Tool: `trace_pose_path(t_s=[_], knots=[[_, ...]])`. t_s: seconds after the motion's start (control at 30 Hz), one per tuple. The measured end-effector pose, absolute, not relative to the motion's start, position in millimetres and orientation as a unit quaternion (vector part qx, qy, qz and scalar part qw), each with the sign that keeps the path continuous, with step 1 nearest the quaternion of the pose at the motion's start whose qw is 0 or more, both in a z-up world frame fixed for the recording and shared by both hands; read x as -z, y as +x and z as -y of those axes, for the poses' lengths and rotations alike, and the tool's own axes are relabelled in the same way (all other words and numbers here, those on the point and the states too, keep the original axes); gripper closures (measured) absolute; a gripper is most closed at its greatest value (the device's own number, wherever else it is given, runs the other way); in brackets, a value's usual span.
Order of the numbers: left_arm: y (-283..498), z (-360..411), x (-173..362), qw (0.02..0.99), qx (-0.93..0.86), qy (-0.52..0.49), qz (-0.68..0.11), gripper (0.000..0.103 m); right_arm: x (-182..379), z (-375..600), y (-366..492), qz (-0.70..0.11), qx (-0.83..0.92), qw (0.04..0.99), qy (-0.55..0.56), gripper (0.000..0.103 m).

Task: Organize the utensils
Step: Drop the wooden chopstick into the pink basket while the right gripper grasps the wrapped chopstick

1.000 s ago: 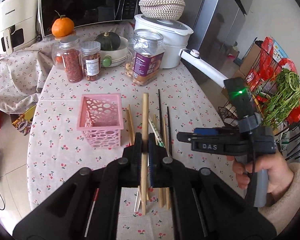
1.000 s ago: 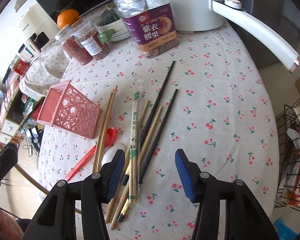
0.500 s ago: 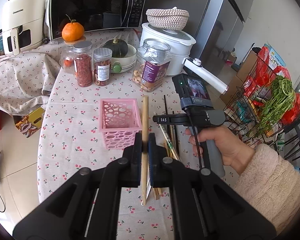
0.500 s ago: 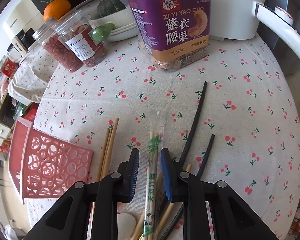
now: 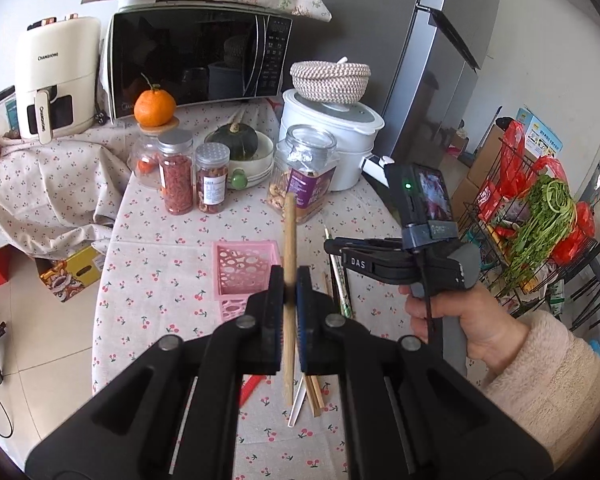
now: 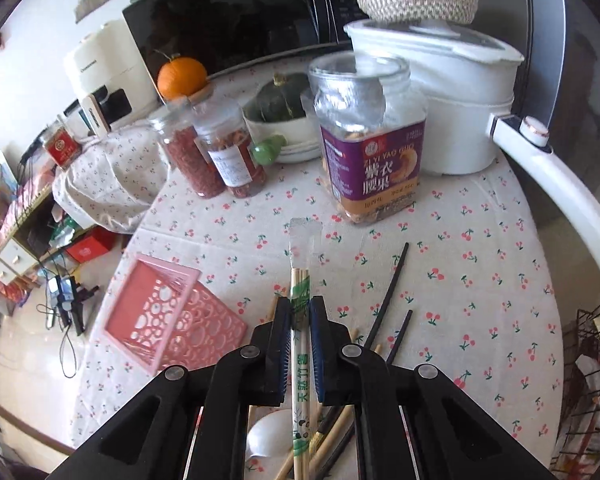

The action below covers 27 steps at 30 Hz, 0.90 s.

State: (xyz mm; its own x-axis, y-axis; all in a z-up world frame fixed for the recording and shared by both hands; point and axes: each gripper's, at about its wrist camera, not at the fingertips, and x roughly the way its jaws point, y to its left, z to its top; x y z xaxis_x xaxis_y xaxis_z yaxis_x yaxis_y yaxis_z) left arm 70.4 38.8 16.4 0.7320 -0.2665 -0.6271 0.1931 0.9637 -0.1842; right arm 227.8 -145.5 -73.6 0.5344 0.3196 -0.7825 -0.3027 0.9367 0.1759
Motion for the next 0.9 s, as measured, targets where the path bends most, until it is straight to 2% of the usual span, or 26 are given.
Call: trace_pose_path(t_s=[0.2,0.47,0.9], knots=[[57,-41,-46,0.965,0.091,-0.037,-0.243,0.096,14,148,173,-0.364,-0.199,0.91,0.021,0.094],[71,-48,-52,0.991,0.038,-0.043,-0.119,0.096,-20,150,146,-0.296,-0.198,0.933,0.053,0.094],[135,-32,2,0.973,0.012,-0.011,-0.231,0.096,-20,151,148,-0.274,-0.188,0.941,0.066,0.094]])
